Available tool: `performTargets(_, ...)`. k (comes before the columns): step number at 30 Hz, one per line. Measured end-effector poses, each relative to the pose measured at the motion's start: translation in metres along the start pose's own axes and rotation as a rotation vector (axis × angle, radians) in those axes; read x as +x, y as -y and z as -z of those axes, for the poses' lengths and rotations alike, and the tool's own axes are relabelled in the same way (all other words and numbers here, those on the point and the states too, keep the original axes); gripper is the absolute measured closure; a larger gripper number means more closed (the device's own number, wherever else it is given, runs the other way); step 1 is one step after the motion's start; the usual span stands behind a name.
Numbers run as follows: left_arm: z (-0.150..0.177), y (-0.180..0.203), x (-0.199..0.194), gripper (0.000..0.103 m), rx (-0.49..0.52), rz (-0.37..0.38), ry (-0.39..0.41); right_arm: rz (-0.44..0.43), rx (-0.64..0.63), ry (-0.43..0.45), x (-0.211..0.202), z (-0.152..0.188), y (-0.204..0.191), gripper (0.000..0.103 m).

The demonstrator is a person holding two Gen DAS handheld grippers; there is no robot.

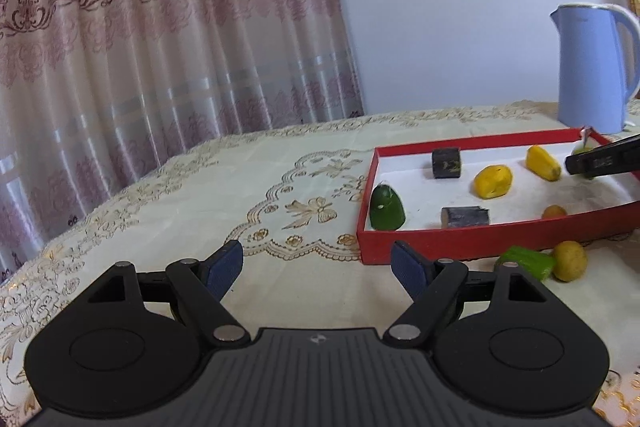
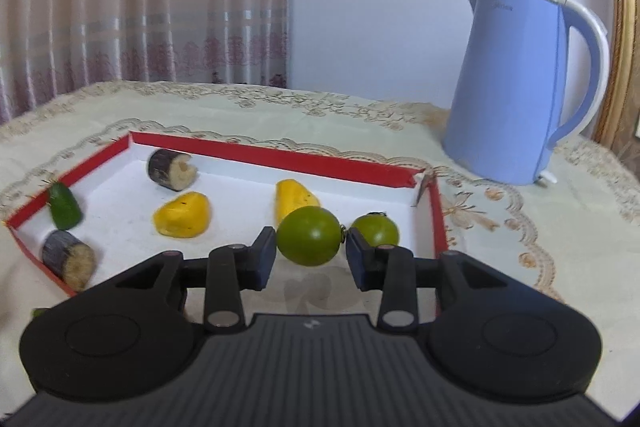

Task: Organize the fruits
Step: 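Carry the green lime into the red box and open the right gripper, then grasp the green cucumber chunk with left while right moves to a round yellow fruit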

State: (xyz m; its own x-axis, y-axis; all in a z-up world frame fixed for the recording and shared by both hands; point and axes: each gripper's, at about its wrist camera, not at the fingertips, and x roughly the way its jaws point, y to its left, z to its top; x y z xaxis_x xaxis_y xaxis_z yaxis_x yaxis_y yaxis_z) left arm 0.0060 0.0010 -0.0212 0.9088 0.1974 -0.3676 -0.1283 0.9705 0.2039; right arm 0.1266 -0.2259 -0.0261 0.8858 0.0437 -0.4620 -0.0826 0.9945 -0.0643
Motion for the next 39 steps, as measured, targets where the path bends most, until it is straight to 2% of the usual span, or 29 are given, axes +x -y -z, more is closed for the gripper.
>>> performTargets(3,-0.003,-0.003,-0.007,0.022,-0.005,0.062,-0.005,-0.001,0.010,0.016,-0.008,-0.003,0.002,0.059)
performTargets(6,-0.004,-0.005,-0.016,0.022,-0.010,0.163,-0.001,0.014,-0.007,0.046,-0.036,-0.009,-0.001,0.054)
performTargets(8,-0.005,-0.004,-0.020,0.022,-0.014,0.239,0.007,0.022,-0.010,0.092,-0.062,-0.009,-0.005,0.031)
performTargets(11,-0.008,0.003,-0.022,0.022,0.006,0.386,0.014,0.073,-0.007,0.169,-0.101,0.001,-0.009,0.016)
performTargets(13,-0.011,0.011,-0.018,0.022,0.054,0.472,-0.002,0.098,0.035,0.198,-0.118,0.013,-0.008,0.014)
performTargets(15,-0.011,0.021,-0.011,0.022,0.140,0.546,-0.011,0.093,0.094,0.191,-0.127,0.025,-0.002,0.014)
performTargets(19,-0.007,0.037,-0.001,0.022,0.309,0.590,0.021,0.055,0.156,0.150,-0.127,0.039,0.006,0.014)
performTargets(22,-0.007,0.042,0.009,0.022,0.367,0.646,-0.004,0.051,0.168,0.137,-0.124,0.043,0.008,0.014)
performTargets(24,-0.008,0.044,0.015,0.022,0.374,0.653,-0.024,0.049,0.163,0.132,-0.122,0.045,0.006,0.014)
performTargets(29,-0.011,0.044,0.028,0.030,0.376,0.649,-0.046,0.032,0.115,0.140,-0.123,0.048,-0.004,0.014)
performTargets(34,-0.015,0.045,0.044,0.055,0.342,0.695,-0.137,0.032,0.079,0.149,-0.123,0.049,-0.012,0.014)
performTargets(39,-0.013,0.047,0.053,0.060,0.331,0.718,-0.175,0.030,0.072,0.151,-0.125,0.048,-0.012,0.012)
